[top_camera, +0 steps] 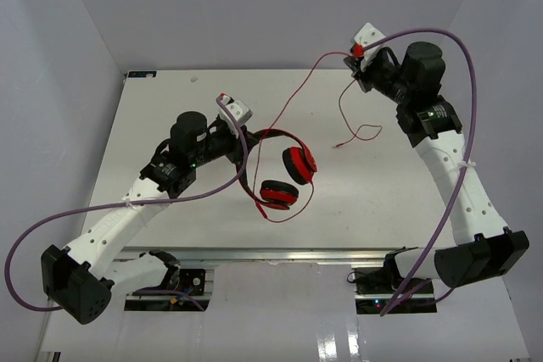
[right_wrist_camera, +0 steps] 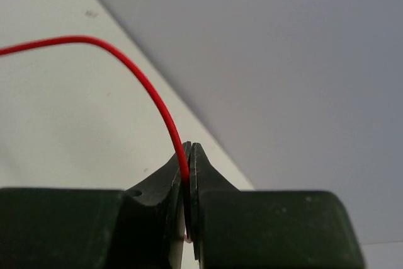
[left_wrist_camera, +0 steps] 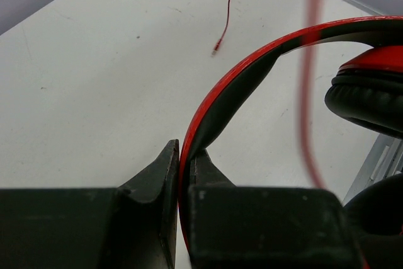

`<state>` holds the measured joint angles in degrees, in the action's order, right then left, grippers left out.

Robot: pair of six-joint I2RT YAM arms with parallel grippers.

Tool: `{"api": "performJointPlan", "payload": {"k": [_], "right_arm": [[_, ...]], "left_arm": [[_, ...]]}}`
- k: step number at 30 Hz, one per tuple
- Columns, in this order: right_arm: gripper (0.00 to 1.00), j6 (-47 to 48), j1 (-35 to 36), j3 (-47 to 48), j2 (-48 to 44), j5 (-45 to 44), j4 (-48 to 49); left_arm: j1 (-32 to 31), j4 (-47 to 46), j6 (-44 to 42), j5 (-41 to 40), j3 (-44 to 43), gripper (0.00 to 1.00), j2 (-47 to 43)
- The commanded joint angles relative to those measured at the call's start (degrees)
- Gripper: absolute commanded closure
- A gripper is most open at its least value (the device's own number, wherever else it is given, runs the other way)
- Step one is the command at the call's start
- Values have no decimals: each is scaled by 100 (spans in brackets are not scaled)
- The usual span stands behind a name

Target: Wrap the headphones

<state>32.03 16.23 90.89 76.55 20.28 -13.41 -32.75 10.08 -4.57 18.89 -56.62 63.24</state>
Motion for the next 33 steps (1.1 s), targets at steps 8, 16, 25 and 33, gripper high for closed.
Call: {"api": "performJointPlan", "payload": {"k": [8, 16, 25, 33], "right_arm": [[92, -1465, -96, -2405, 18, 1490, 2009], [92, -2994, -497, -3331, -79, 2689, 3853], [92, -4790, -1296, -3683, 16, 3184, 5585], [92, -7368, -1979, -4476, 148, 3073, 8836]], "left_arm": [[6, -281, 1503, -160, -1672, 100, -474], [6, 477, 1635, -865, -3130, 100, 313], [6, 1007, 1450, -1045, -3637, 100, 716], [6, 1546, 1329, -1149, -3376, 100, 700]]}}
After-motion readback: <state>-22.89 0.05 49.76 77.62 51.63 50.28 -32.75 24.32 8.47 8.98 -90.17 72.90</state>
